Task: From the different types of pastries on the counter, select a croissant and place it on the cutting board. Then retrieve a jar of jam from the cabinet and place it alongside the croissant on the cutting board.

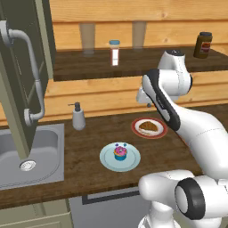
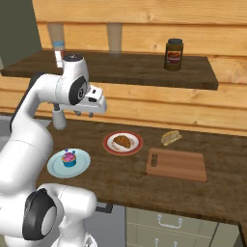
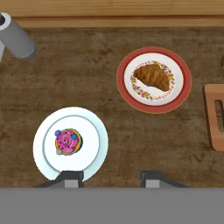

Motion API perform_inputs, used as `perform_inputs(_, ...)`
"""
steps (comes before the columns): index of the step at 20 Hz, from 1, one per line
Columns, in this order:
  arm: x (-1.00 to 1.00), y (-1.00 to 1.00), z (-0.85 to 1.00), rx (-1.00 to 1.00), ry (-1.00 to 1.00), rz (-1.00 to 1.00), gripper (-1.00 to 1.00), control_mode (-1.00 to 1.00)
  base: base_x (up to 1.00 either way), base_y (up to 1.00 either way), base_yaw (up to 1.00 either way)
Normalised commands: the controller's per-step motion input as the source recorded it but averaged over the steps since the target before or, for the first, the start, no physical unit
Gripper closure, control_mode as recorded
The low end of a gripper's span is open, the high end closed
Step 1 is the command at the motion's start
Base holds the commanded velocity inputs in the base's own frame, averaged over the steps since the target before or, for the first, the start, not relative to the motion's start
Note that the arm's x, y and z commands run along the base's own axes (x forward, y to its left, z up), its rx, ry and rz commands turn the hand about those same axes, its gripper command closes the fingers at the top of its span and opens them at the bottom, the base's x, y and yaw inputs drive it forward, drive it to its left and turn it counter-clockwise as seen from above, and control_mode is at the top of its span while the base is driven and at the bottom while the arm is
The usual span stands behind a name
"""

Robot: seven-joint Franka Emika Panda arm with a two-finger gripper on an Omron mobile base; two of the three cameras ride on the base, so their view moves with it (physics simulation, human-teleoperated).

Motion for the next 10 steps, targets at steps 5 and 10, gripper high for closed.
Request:
perform_inputs(5,0.0,0.0,-0.18,0.0,0.0,0.0,-1.0,-1.0,0.0,0.0,0.0)
perform_inputs(10,0.0,0.0,-0.4,-0.03,-0.02,0.0,-1.0,-1.0,0.0,0.0,0.0)
